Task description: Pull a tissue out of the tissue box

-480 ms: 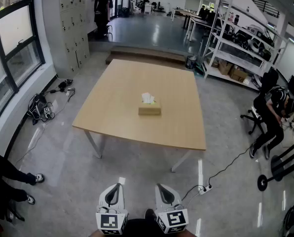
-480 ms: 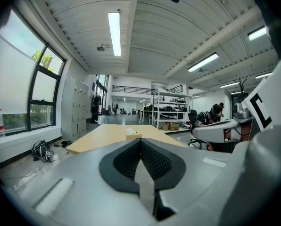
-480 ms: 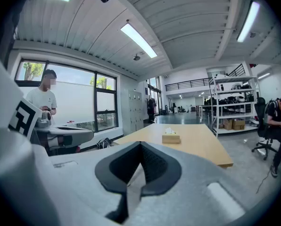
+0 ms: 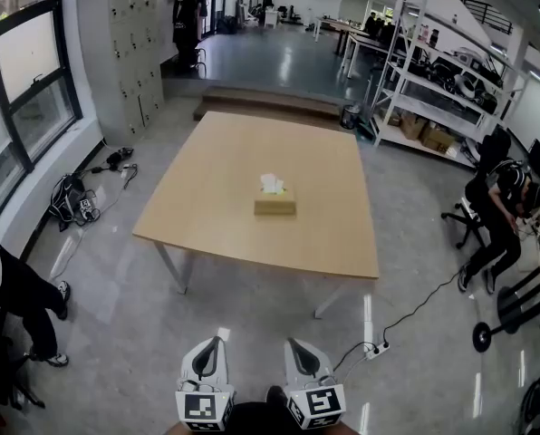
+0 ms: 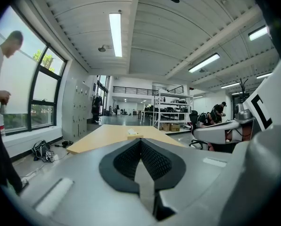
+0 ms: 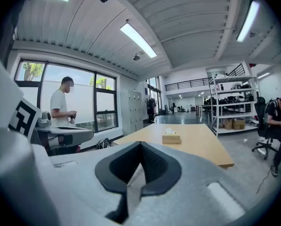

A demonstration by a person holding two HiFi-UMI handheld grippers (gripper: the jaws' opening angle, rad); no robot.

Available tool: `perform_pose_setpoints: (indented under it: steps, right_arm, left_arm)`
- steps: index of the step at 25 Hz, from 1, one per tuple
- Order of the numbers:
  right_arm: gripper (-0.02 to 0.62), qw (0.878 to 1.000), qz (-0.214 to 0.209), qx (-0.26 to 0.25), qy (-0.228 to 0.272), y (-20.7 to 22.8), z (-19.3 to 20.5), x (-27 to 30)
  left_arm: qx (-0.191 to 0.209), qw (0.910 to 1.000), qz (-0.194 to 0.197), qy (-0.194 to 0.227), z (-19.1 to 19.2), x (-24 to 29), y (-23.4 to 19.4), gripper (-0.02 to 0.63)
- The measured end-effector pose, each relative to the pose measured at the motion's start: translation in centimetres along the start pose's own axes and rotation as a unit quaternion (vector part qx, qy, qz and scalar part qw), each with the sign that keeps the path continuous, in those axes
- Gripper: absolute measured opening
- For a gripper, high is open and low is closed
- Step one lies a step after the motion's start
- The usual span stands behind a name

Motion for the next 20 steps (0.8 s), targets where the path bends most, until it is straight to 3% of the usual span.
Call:
perform_pose_setpoints:
  steps: [20]
  right_arm:
    - [-0.008,1.000,0.010,0.019,-0.008,-2.5,-0.4,1.6]
  left_arm:
    - [-0.005,1.0000,-0.002,0.002,-0.4,-0.7,-3.6,0.018]
Point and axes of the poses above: the fingertips, and each gripper's own axes: x forward along the fingers, y to its right, z out of its underside, the point moved 4 cm from there along -x, backward along the fingers, and after that the axes turned 12 degrees about -x, right-handed, at the moved point
